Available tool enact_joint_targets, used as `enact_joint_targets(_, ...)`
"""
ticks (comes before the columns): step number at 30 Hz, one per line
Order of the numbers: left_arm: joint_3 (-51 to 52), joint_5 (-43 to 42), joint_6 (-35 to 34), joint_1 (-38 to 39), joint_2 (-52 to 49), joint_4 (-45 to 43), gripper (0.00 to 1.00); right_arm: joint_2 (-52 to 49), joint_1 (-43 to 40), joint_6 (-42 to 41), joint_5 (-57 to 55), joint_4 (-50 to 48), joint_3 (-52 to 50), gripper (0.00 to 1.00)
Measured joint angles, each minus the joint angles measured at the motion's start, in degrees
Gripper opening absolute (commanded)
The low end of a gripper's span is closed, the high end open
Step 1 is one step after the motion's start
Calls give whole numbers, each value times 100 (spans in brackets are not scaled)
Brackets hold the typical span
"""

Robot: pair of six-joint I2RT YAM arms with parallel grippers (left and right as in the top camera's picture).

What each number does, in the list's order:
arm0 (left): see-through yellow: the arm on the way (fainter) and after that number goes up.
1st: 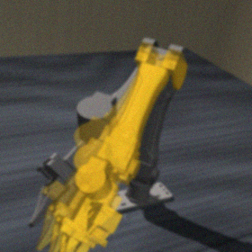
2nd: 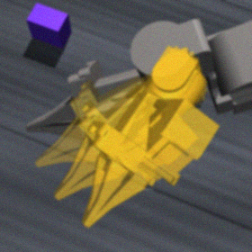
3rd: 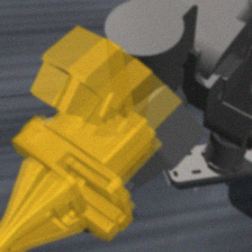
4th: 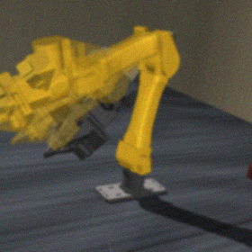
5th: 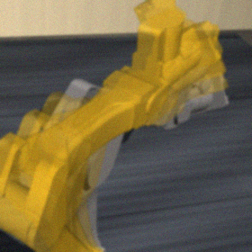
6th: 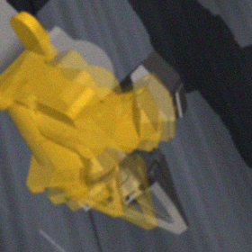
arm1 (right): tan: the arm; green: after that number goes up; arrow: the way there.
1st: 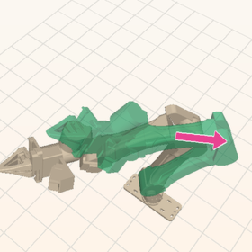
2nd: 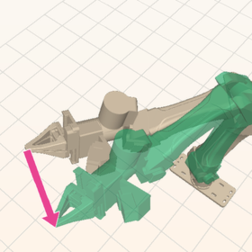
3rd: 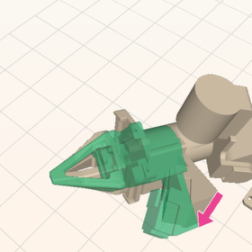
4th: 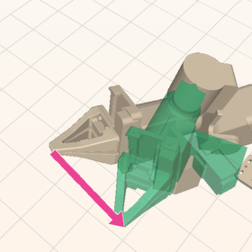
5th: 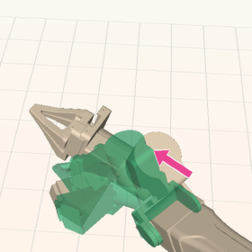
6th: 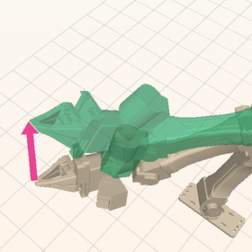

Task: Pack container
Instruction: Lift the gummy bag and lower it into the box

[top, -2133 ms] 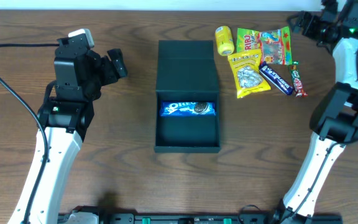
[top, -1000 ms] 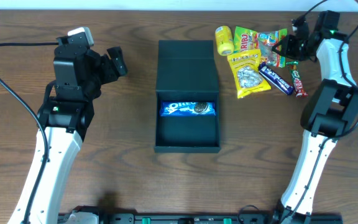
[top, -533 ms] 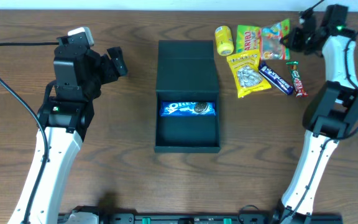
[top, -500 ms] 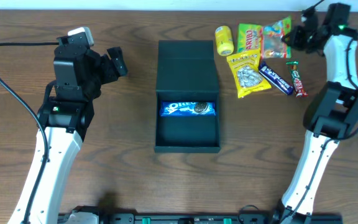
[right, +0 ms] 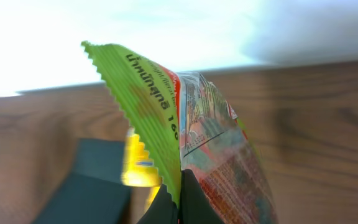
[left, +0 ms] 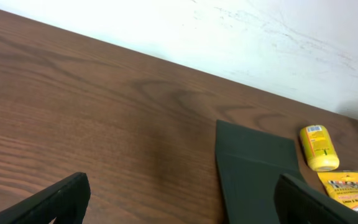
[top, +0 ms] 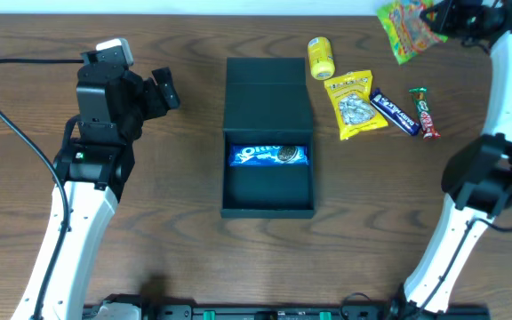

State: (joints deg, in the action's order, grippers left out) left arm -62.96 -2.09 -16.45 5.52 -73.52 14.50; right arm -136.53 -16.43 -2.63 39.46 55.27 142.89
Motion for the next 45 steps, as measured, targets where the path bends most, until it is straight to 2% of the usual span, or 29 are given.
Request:
enact_joint_targets(9, 0, 20, 212, 0, 0, -17, 95, 719, 350, -188, 1062, 1661, 94, 2)
enact_joint_targets(15, 0, 24, 306, 0, 0, 68, 95, 726, 1211, 157, 1519, 3193, 96, 2)
enact_joint_targets(19, -2, 42, 321, 0, 0, 195, 96, 726, 1888, 588, 2006, 3853, 96, 2)
enact_joint_targets(23, -2, 20, 323, 0, 0, 216, 95, 750, 2218, 793, 2068, 4120, 96, 2)
enact_joint_targets(26, -2, -59, 323, 0, 0, 284, 95, 940, 2251, 791, 1685, 4181, 94, 2)
enact_joint_targets(32, -2, -162, 343, 0, 0, 354, 96, 2085, 2247, 684, 503, 4183, 92, 2)
enact_joint_targets(37, -2, -205, 341, 0, 0, 352, 95, 2863, 2247, 706, 192, 4186, 52, 2)
enact_joint_targets(39, -2, -208, 341, 0, 0, 350, 95, 2981, 2245, 787, 214, 4179, -249, 2)
enact_joint_targets(45, -2, -223, 341, 0, 0, 354, 95, 3075, 1926, 1196, 219, 4074, -2345, 2)
